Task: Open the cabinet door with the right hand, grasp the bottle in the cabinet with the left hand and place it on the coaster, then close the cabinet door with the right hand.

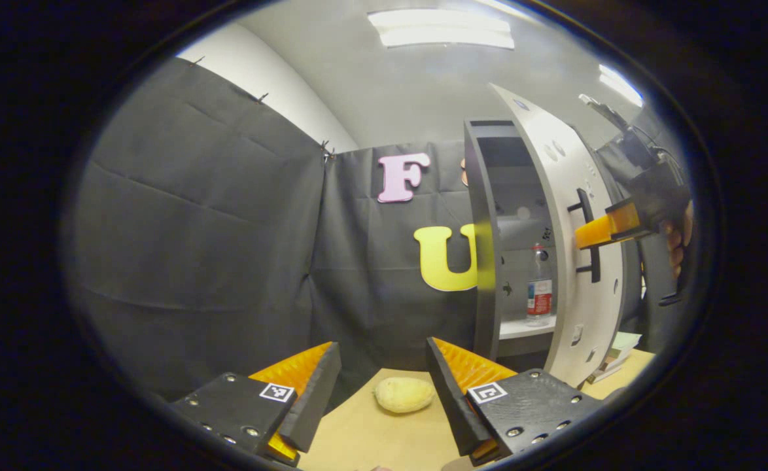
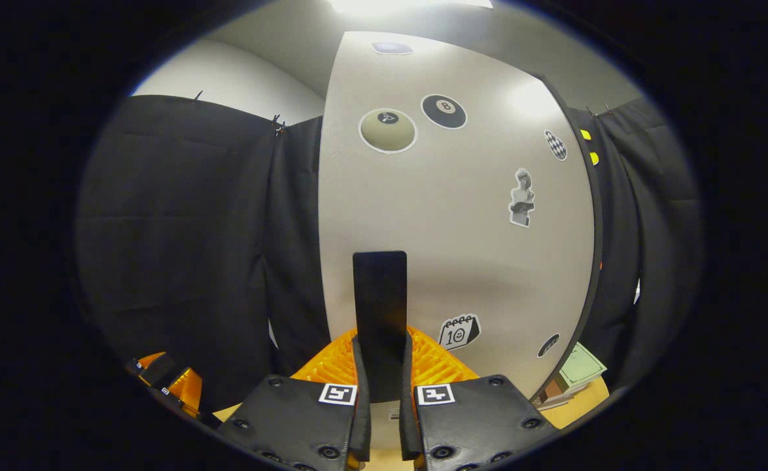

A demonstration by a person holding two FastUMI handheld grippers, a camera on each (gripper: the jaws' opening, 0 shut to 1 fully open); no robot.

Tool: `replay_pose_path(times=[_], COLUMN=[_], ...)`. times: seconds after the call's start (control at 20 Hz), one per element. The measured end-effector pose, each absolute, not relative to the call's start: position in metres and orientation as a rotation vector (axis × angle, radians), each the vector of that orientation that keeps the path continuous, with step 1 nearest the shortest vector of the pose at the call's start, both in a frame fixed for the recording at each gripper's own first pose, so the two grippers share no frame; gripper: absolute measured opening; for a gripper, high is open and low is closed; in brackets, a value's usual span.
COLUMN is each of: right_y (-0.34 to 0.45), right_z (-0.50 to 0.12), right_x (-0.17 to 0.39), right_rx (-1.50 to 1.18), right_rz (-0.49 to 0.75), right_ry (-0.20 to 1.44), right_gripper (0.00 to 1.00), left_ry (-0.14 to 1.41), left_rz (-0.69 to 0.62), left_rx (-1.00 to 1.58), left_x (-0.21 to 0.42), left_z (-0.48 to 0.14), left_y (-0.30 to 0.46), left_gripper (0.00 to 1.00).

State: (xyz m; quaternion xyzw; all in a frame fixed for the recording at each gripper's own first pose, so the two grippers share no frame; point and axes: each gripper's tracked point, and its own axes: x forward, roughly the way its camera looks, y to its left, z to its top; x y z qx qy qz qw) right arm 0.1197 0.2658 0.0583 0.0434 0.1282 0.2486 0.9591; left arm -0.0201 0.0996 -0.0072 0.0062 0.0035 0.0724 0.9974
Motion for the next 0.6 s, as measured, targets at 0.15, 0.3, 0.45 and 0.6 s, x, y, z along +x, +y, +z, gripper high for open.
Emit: replay_pose_path(times=[0.15,0.3,0.45,0.6], right_y=[0.258,0.25,0.242,0.233], right_z=[0.059,0.06,0.059,0.059], right_x=[0.121,0.119,0.116,0.112], right_rx=[0.102,0.108,0.109,0.099], right_rz=[0.534,0.556,0.576,0.588], right_ry=[0.262,0.266,0.273,0.274], right_gripper=[0.19,0.2,0.19,0.19], left_ry=[0.028,0.027,0.022,0.016], left_rz=[0.121,0.106,0.086,0.057], left_rx=[-0.003,0.009,0.01,0.005], left_x=[-0.025,-0.031,-0.036,-0.037], left_z=[-0.01,-0.005,0.0,0.005], left_y=[0.072,0.052,0.031,0.01], left_gripper=[0.81,0.81,0.78,0.78])
